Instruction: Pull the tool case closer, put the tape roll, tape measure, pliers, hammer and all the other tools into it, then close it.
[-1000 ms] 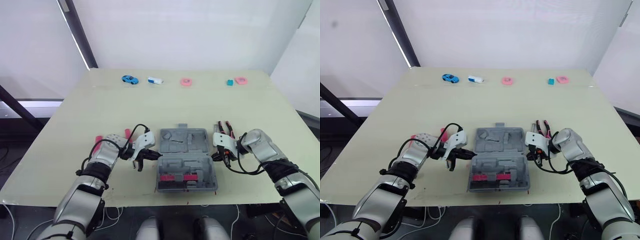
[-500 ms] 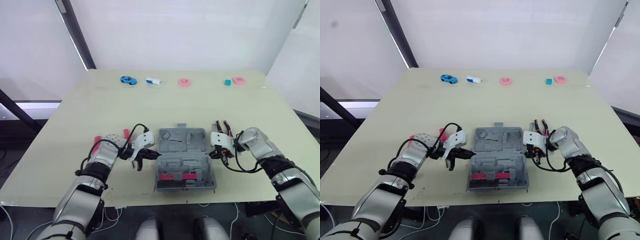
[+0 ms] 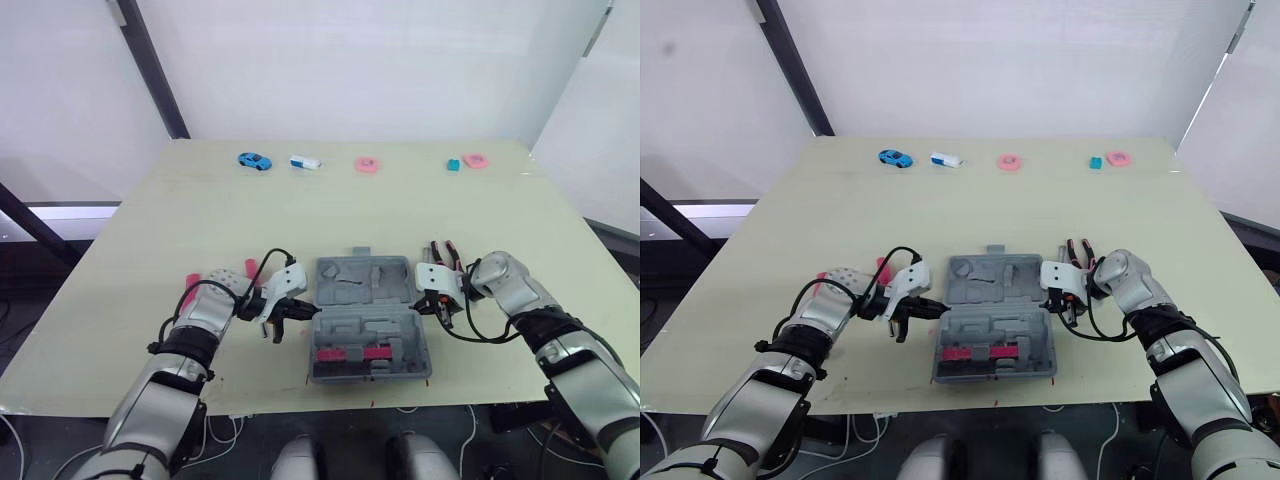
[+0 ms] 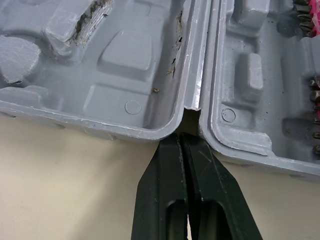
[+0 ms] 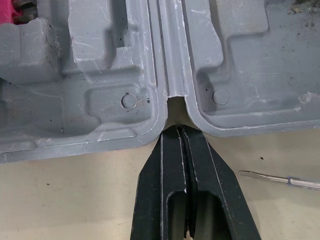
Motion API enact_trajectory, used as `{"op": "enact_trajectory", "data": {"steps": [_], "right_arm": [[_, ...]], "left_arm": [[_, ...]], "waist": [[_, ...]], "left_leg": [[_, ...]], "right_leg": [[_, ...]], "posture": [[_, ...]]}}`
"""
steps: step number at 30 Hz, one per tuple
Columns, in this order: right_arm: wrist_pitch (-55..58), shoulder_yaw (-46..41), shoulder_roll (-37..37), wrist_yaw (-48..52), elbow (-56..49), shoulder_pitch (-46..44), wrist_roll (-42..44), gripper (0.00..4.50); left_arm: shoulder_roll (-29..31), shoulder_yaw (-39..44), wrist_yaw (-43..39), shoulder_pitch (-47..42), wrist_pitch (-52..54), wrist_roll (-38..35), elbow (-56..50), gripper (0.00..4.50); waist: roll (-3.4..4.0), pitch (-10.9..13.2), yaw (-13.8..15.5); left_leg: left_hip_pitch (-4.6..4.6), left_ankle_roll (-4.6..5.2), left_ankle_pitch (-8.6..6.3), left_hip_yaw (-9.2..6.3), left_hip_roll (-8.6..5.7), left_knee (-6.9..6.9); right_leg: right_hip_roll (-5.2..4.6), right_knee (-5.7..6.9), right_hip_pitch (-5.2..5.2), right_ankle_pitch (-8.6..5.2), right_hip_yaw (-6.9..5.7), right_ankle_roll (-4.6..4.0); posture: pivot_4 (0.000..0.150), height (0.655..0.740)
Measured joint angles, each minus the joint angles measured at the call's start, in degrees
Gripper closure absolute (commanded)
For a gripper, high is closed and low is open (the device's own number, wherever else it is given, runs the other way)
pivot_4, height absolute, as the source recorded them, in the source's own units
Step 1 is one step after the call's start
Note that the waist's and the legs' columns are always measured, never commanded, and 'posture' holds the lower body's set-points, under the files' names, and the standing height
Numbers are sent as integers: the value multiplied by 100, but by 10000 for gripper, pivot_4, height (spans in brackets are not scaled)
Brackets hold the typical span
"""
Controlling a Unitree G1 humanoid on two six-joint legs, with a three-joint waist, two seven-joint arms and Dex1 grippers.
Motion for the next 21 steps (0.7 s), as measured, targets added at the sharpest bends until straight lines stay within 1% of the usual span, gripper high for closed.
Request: {"op": "enact_trajectory", "data": {"steps": [6, 21], "right_arm": [[152, -4, -11, -3, -320, 150, -5, 44840], [647, -5, -192, 50, -1250, 627, 52, 44840]], "left_arm": [[82, 24, 4, 167, 117, -43, -265, 43946], [182, 113, 11, 702, 507, -171, -1092, 43946]], "waist": [[0, 0, -52], [1, -1, -45]], "left_leg": [[-1, 0, 0, -1, 0, -2], [-1, 0, 0, 0, 0, -2]], "right_leg": [[0, -1, 0, 0, 0, 0], [-1, -3, 0, -1, -1, 0]], "posture": [[1500, 7400], [1500, 7400]]}}
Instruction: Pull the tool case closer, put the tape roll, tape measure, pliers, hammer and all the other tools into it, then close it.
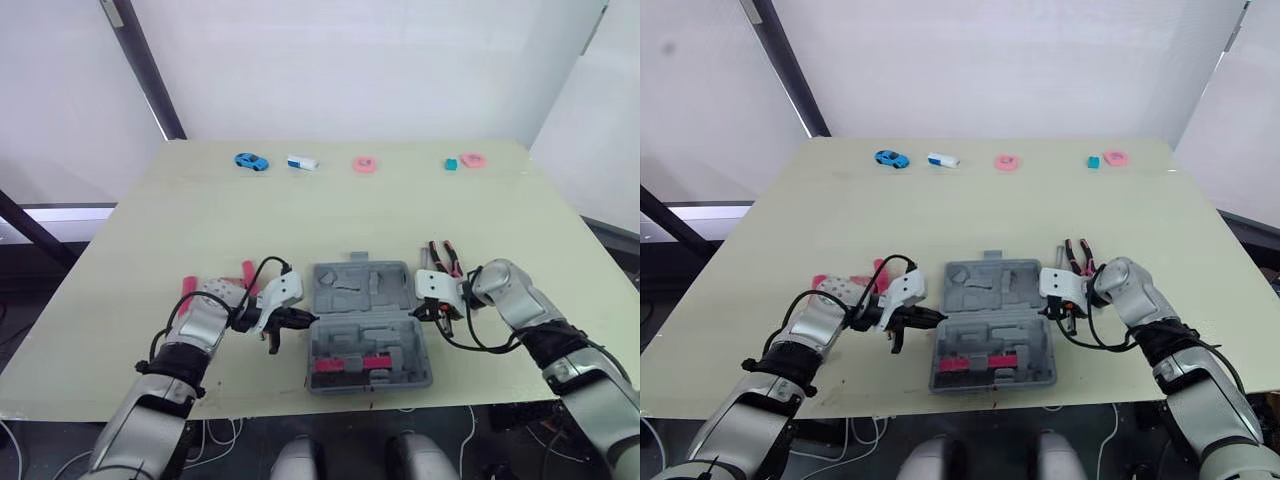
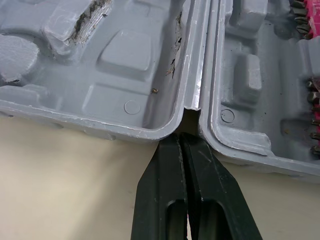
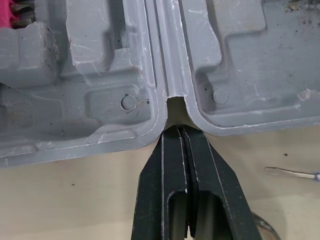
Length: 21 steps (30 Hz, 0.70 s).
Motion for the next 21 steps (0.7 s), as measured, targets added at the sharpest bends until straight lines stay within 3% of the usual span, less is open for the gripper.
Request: {"op": "enact_trajectory", "data": {"steps": [21], "right_arm": [[464, 32, -182, 114, -842, 487, 180, 44840]], "left_arm": [[151, 82, 60, 559, 336, -158, -753, 43946]], "waist": [[0, -1, 3]], "left_leg": [[1, 0, 0, -1, 0, 0]], "right_leg": [[0, -1, 0, -1, 0, 0]], "posture": [[1500, 7400]]}}
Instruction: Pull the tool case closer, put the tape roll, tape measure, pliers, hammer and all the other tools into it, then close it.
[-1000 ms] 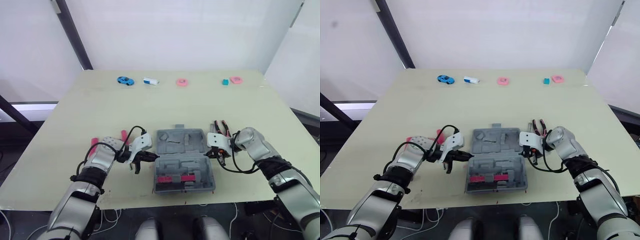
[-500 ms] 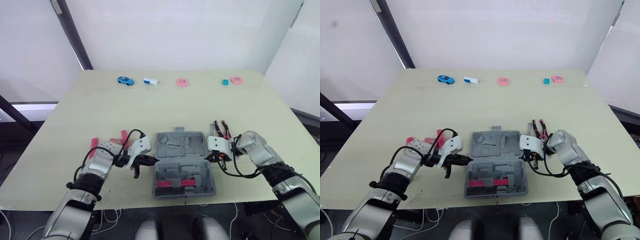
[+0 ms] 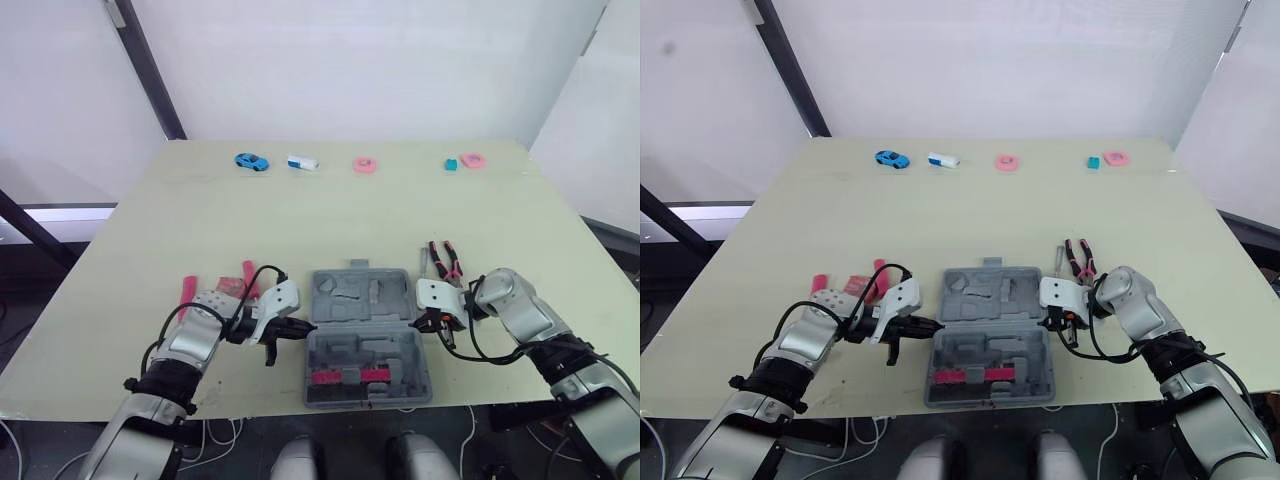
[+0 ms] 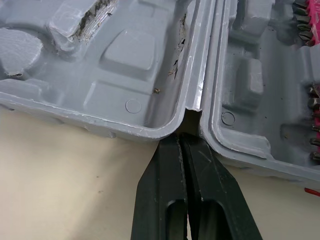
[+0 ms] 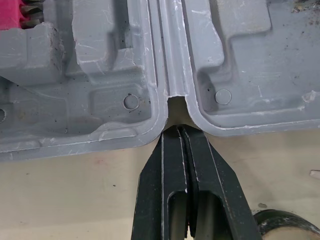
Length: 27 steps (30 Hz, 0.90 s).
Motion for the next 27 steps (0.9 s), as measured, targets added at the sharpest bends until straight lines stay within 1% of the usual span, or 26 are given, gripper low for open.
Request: {"op": "enact_trajectory", "data": {"steps": [15, 27], "right_arm": [[260, 45, -102, 9, -430, 232, 71, 44840], [431, 97, -210, 13, -728, 399, 167, 44840]], "left_arm": [[146, 5, 69, 442, 244, -175, -592, 43946], [164, 1, 159, 516, 307, -277, -658, 43946]], "waist": [[0, 0, 5], [0, -1, 16]], "left_leg": [[1, 0, 0, 0, 0, 0], [1, 0, 0, 0, 0, 0]], "right_leg": [[0, -1, 0, -1, 0, 0], [0, -1, 0, -1, 0, -1]], "posture": [[1500, 7400], [1500, 7400]]}}
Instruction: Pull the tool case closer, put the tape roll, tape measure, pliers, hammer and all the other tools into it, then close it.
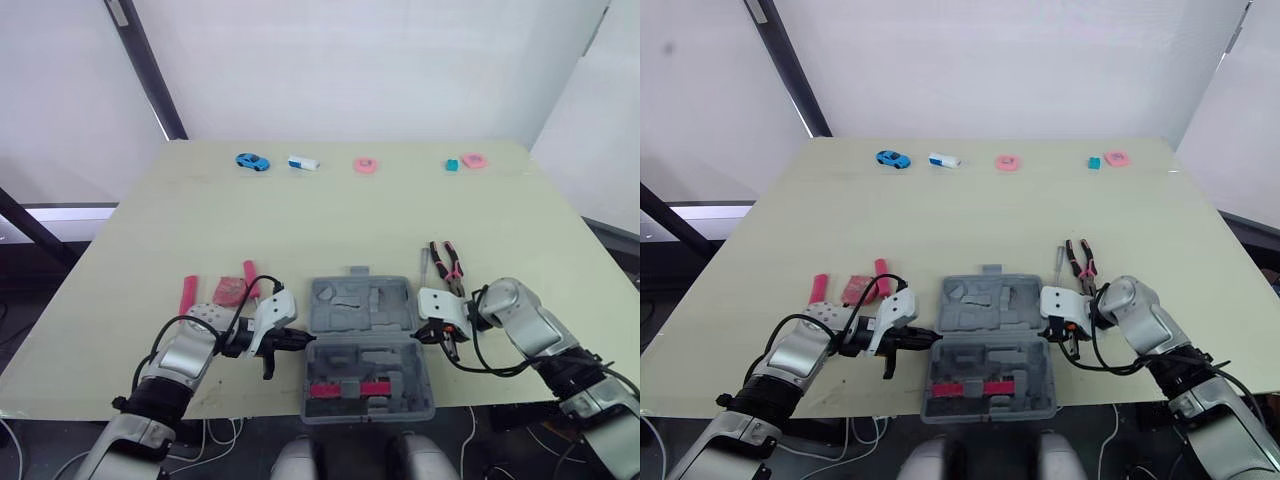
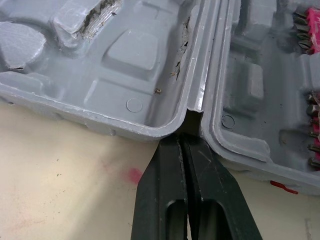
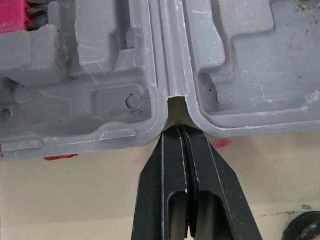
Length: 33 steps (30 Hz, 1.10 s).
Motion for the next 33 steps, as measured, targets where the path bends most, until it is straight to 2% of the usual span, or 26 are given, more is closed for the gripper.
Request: {"op": "enact_trajectory", "data": {"steps": [33], "right_arm": [[405, 67, -268, -2, -578, 360, 268, 44840]], "left_arm": [[71, -35, 8, 365, 94, -109, -437, 43946]], "waist": [[0, -3, 101]], "left_leg": [[1, 0, 0, 1, 0, 0]], "right_leg": [[-1, -1, 0, -5, 0, -7]], "posture": [[1500, 7400]]}}
